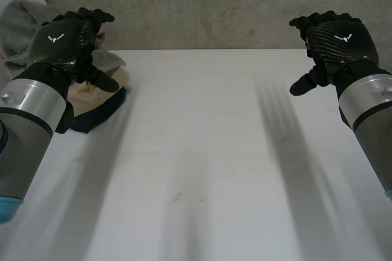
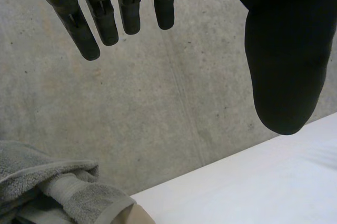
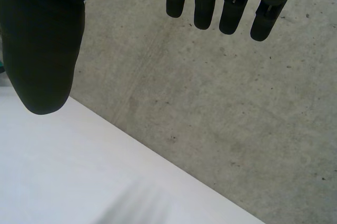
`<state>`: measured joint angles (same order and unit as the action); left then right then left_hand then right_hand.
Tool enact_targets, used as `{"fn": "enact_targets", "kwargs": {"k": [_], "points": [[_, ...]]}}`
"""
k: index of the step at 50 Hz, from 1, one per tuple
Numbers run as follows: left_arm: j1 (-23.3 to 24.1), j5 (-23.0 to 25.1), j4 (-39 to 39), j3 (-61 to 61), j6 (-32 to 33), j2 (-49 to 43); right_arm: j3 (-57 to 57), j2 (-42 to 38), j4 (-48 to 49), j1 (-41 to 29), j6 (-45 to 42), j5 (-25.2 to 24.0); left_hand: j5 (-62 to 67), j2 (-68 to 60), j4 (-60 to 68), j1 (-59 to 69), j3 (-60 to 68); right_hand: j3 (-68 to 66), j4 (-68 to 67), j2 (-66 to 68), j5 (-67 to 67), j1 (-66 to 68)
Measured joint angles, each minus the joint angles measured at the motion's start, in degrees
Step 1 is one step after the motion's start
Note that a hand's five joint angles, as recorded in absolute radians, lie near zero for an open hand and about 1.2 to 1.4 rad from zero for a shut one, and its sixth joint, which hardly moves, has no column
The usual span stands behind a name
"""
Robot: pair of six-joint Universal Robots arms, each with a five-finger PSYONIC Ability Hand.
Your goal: Fold the laundry.
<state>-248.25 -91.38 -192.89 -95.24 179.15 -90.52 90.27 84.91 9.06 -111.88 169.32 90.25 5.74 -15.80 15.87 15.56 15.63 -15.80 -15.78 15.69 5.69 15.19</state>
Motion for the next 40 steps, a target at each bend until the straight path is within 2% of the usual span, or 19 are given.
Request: {"fn": "enact_targets", "kwargs": {"k": [10,14,19,33,36,37,38,39,40], "points": [[-0.7,0.3,-6.2,2.2,2.2,-1.4,-0.1,-0.4,-0.2,-0.2,-0.3,-0.4,-3.0,2.8,-3.2,-2.2,-2.5,3.6,3.6,-3.4,-3.2,-1.8],[-2.7,0.5,-8.9,4.9,5.3,-4.3,-0.1,-0.5,-0.2,-0.2,-0.3,-0.5,-3.0,2.8,-3.2,-2.2,-2.5,3.6,3.6,-3.4,-3.2,-1.8],[-7.9,1.8,-9.9,12.6,11.3,-12.6,-0.1,-0.5,-0.3,-0.3,-0.5,-0.6,-3.0,2.8,-3.2,-2.2,-2.5,3.6,3.6,-3.4,-3.2,-1.8],[-20.1,10.1,-7.3,37.5,26.6,-39.9,0.4,-0.5,-0.5,-0.5,-0.7,-0.8,-2.3,2.2,-2.5,-1.8,-2.0,3.6,3.6,-3.4,-3.2,-1.8],[-20.9,11.1,-7.3,40.7,28.0,-43.5,0.6,-0.5,-0.5,-0.5,-1.0,-0.8,8.7,-8.5,8.5,10.5,8.6,3.6,3.6,-3.4,-3.2,-1.8],[-21.0,11.4,-7.3,41.7,28.4,-44.7,0.7,-0.5,-0.4,-0.5,-1.2,-0.8,17.3,-18.3,17.3,20.4,18.2,3.6,3.6,-3.4,-3.2,-1.8],[-21.1,11.6,-7.3,42.3,28.6,-45.4,0.7,-0.5,-0.4,-0.5,-1.3,-0.8,17.3,-18.3,17.3,20.4,18.2,3.6,3.6,-3.4,-3.2,-1.8],[-21.1,11.8,-7.3,42.8,28.7,-46.0,0.8,-0.6,-0.4,-0.5,-1.4,-0.8,33.2,-34.8,33.5,37.6,33.4,3.6,3.6,-3.4,-3.2,-1.8],[-21.0,11.9,-7.4,43.1,28.8,-46.4,0.8,-0.6,-0.4,-0.5,-1.6,-0.8,40.9,-41.3,41.3,44.9,41.0,3.6,3.6,-3.4,-3.2,-1.8]]}}
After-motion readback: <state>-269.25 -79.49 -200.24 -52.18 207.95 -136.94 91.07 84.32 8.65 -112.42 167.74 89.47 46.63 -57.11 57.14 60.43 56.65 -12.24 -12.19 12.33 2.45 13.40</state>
